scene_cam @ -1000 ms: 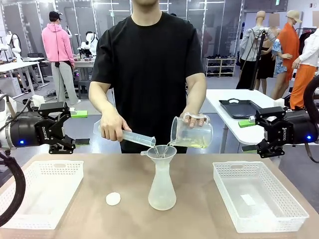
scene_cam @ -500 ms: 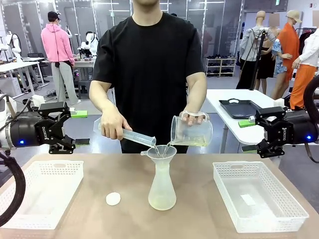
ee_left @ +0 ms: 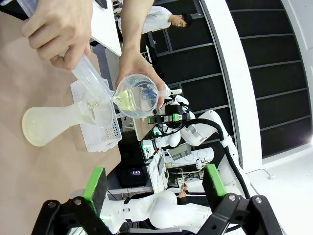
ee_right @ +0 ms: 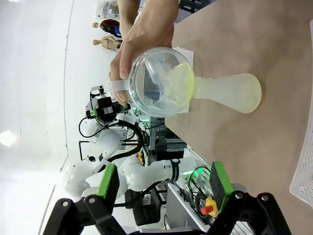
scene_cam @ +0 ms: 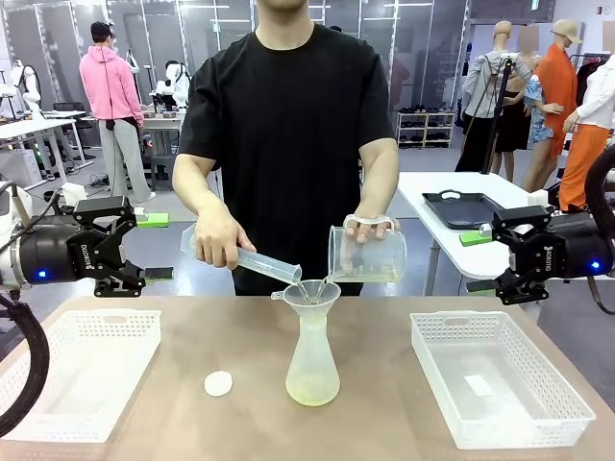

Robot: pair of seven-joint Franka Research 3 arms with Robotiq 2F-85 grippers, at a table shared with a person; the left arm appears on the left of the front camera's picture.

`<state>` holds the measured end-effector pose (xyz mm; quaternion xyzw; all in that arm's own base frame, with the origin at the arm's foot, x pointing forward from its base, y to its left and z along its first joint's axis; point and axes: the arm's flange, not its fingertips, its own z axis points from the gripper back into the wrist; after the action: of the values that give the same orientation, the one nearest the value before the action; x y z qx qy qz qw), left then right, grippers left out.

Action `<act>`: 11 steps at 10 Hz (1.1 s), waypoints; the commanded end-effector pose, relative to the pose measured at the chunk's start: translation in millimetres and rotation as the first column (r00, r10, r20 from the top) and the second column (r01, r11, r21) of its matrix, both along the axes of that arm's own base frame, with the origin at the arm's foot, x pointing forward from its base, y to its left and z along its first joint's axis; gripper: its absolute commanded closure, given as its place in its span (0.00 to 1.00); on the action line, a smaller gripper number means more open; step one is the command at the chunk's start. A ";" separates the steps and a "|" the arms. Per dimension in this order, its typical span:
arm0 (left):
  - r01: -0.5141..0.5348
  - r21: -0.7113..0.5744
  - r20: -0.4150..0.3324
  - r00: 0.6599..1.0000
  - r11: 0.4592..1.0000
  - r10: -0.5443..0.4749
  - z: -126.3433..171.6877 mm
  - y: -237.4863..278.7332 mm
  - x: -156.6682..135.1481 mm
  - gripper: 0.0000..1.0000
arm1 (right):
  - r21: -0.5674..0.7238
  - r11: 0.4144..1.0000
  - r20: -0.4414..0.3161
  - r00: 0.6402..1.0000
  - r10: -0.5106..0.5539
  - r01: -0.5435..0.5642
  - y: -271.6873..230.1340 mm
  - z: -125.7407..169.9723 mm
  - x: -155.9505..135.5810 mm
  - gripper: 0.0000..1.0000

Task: Prepare the solutions needed for the experiment.
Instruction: Once the solution is in the Big flask , pick up the Plastic Funnel and place it back into the right Organizing basket.

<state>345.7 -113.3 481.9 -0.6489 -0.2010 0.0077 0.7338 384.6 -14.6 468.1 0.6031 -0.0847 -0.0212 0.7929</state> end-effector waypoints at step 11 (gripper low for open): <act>-0.005 -0.030 0.000 1.000 1.000 0.005 -0.4 -3.4 -2.7 0.00 | 0.004 1.000 0.020 1.000 0.005 -0.005 0.0 -0.9 -1.1 0.06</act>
<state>345.7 -113.3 481.9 -0.6489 -0.2010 0.0077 0.7338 384.6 -14.7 468.1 0.6031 -0.0848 -0.0211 0.7929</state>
